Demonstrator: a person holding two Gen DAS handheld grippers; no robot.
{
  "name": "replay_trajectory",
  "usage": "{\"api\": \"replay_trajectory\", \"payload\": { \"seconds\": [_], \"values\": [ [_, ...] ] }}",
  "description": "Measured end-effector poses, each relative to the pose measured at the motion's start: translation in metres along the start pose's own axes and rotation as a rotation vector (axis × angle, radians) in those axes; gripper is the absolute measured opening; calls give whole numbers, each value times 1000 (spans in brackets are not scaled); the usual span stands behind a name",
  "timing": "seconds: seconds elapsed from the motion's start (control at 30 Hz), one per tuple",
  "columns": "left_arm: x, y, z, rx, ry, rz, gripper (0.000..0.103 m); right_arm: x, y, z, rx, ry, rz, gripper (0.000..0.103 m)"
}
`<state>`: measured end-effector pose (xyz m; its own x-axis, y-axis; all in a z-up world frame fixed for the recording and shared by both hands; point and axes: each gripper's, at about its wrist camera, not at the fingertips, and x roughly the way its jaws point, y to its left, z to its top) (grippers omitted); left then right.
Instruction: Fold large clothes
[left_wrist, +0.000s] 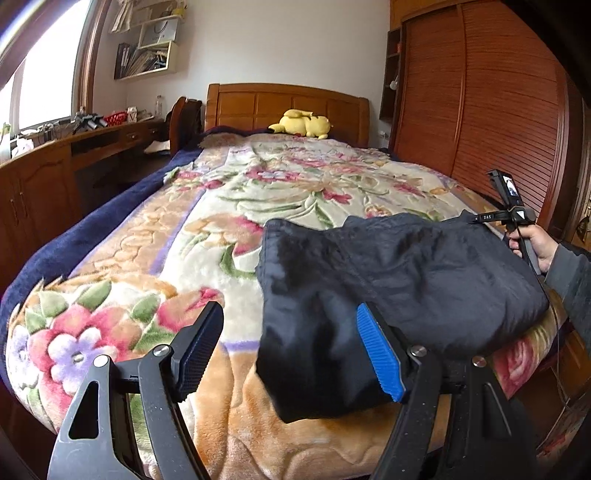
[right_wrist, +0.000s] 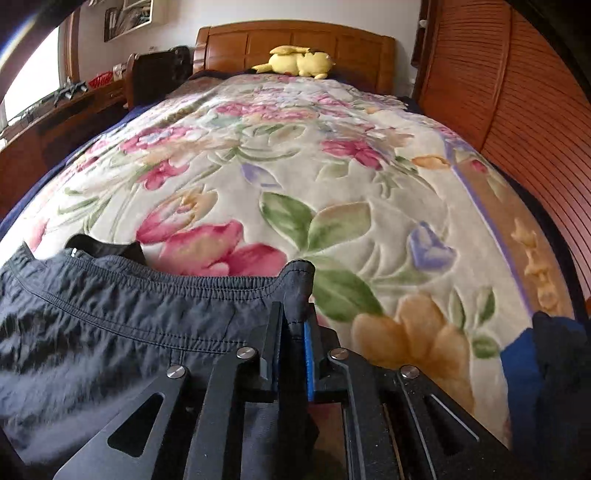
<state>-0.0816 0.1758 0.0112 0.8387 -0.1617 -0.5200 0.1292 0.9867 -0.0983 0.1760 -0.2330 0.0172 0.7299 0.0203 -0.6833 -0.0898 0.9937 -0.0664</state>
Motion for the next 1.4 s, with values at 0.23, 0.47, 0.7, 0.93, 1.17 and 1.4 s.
{"api": "replay_trajectory", "payload": {
  "seconds": [0.23,0.47,0.7,0.93,1.17,1.4],
  "values": [
    [-10,-28,12,29,-44,-39,76,-66,10,-16,-58,-71,-7,68],
    [0,-84,17,66,-64,-106,76,-133,18,-86,-85,-100,79,69],
    [18,-133,16,101,-27,-154,76,-170,25,-144,-104,-119,102,69],
    [33,-151,3,118,10,-129,76,-179,21,-166,-49,-102,112,82],
    [42,-150,-16,107,22,-110,76,-172,20,-177,-3,-67,80,82],
    [44,-153,-27,140,25,-88,76,-177,17,-190,72,-67,69,82]
  ]
}}
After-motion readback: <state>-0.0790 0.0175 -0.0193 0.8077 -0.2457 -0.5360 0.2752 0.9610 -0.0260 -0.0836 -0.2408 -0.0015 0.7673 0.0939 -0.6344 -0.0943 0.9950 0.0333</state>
